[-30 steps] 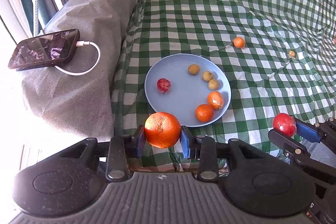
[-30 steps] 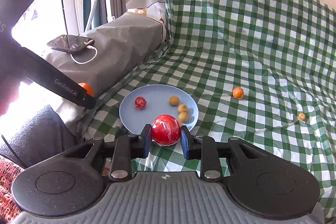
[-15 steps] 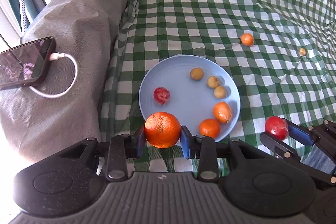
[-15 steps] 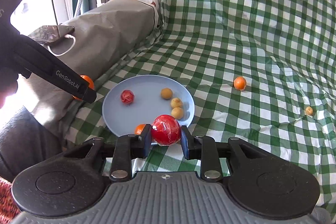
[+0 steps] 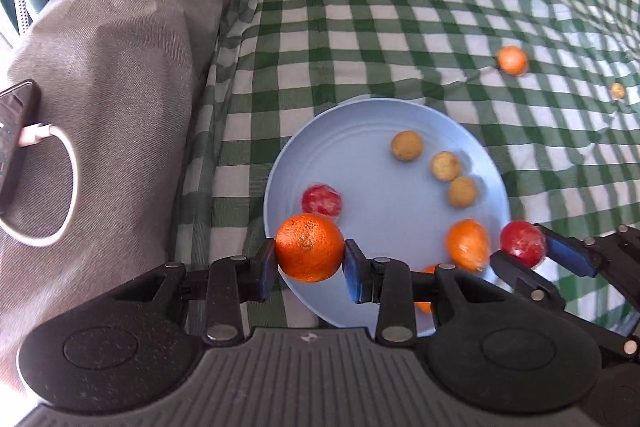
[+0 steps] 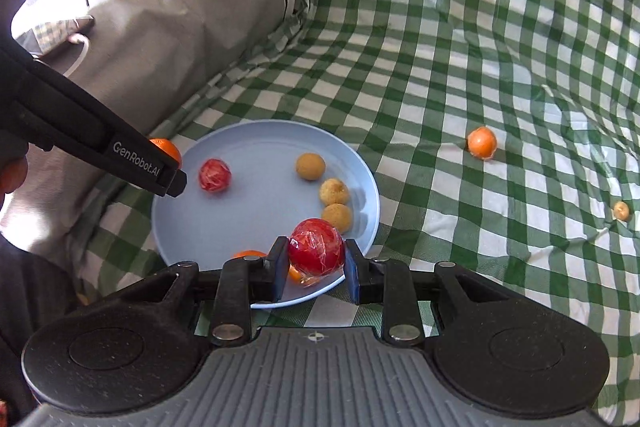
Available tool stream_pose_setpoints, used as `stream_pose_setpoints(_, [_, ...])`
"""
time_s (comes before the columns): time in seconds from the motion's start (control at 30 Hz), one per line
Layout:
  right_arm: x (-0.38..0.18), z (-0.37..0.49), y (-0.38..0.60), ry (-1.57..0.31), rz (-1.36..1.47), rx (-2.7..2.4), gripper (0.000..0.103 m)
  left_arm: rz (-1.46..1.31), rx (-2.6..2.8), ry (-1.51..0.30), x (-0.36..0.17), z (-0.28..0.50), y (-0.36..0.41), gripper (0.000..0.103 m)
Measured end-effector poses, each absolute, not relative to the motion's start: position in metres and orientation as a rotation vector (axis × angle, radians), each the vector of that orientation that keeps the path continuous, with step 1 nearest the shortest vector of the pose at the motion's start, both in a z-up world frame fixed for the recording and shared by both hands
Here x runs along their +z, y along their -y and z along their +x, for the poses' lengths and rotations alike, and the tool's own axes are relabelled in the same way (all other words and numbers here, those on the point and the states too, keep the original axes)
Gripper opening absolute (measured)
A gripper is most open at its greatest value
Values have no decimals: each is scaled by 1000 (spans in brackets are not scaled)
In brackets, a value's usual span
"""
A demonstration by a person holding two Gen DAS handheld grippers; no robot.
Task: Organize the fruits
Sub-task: 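Carry both fruits over the plate and open both tools to drop them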
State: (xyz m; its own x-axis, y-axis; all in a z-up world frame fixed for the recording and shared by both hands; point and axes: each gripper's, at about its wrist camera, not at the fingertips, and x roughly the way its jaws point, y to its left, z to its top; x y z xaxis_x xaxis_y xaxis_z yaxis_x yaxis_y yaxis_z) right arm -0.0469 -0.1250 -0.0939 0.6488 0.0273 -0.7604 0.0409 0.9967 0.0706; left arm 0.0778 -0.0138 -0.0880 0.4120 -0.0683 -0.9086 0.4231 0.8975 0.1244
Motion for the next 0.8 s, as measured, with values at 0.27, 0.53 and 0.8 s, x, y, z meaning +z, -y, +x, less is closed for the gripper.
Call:
stream_pose_setpoints(0.27, [-104, -16, 127, -898, 75, 19, 37, 354, -334, -1105, -90, 89, 14, 88])
stream_pose_setpoints(0.53, [-77, -45, 123, -878, 52, 9, 87, 357, -366, -997, -55, 39, -4, 103])
stream_pose_setpoints(0.8, [-49, -108, 110, -836, 50, -30, 93, 291, -353, -1014, -37, -13, -30, 103])
